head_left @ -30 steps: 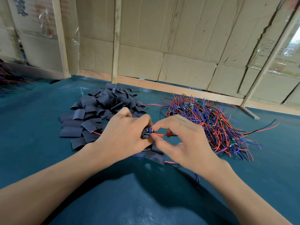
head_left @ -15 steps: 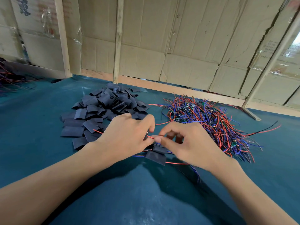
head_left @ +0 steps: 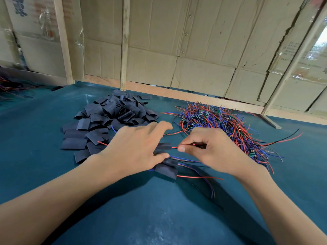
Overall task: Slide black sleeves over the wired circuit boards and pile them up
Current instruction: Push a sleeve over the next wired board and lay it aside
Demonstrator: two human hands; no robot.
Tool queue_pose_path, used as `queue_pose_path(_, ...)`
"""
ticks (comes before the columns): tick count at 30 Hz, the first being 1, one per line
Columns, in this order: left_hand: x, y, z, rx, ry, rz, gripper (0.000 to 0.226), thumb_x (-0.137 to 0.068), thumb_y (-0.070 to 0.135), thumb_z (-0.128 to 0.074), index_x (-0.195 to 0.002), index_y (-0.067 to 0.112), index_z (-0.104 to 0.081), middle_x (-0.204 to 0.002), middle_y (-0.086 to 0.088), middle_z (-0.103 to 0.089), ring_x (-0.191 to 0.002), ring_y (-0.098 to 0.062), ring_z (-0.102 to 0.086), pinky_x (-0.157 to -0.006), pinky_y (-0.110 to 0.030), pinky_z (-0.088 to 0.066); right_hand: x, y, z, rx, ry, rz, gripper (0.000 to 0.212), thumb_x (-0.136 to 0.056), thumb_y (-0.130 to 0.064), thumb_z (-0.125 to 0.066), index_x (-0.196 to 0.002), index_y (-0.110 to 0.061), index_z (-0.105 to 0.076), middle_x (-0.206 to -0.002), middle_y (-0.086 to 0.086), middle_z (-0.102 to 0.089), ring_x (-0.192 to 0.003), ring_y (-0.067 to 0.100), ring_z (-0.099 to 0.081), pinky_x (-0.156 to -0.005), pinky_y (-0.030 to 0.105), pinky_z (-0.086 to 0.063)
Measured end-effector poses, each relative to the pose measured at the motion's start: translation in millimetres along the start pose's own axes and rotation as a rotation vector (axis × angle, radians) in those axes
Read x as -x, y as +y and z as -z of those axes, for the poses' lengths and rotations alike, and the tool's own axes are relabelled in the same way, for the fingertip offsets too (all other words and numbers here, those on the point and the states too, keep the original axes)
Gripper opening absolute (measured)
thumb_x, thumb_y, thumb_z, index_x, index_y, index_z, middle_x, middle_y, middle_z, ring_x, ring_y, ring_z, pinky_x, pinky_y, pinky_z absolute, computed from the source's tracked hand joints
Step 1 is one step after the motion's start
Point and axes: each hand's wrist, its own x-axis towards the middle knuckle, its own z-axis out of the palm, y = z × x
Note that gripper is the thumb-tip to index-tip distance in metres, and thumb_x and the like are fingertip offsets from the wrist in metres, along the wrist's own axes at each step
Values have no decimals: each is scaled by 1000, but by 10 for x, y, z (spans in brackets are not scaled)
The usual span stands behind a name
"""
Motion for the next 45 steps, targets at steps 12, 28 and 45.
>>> queue_pose_path(12,25,-589,108,380,-381,-10,10,-89,50,-65,-95,47,-72,-92,22,-65,-88,3,-59,-74,-24,-47,45,214,80,9,-352,-295,9,-78,-21,-86,-75,-25,-78,-71,-13,-73,-60,-2,-62,-61,12,-44)
queue_pose_path(28,80,-1010,-104,-110,-467,571,53,-91,56,-55,-139,33,-51,-138,1,-53,-130,-30,-42,-102,-45,-38,120,836,67,636,-17,-569,64,-95,-52,-55,-153,-31,-37,-145,5,-46,-131,35,-43,-110,45,-30)
queue_pose_path(45,68,-1051,-176,-36,-145,466,13,-98,26,-51,-96,25,-64,-96,2,-63,-100,-28,-60,-83,-41,-32,242,821,221,173,581,-572,70,-87,-69,-43,-65,-8,-69,-56,5,-64,-62,28,-60,-70,37,-49)
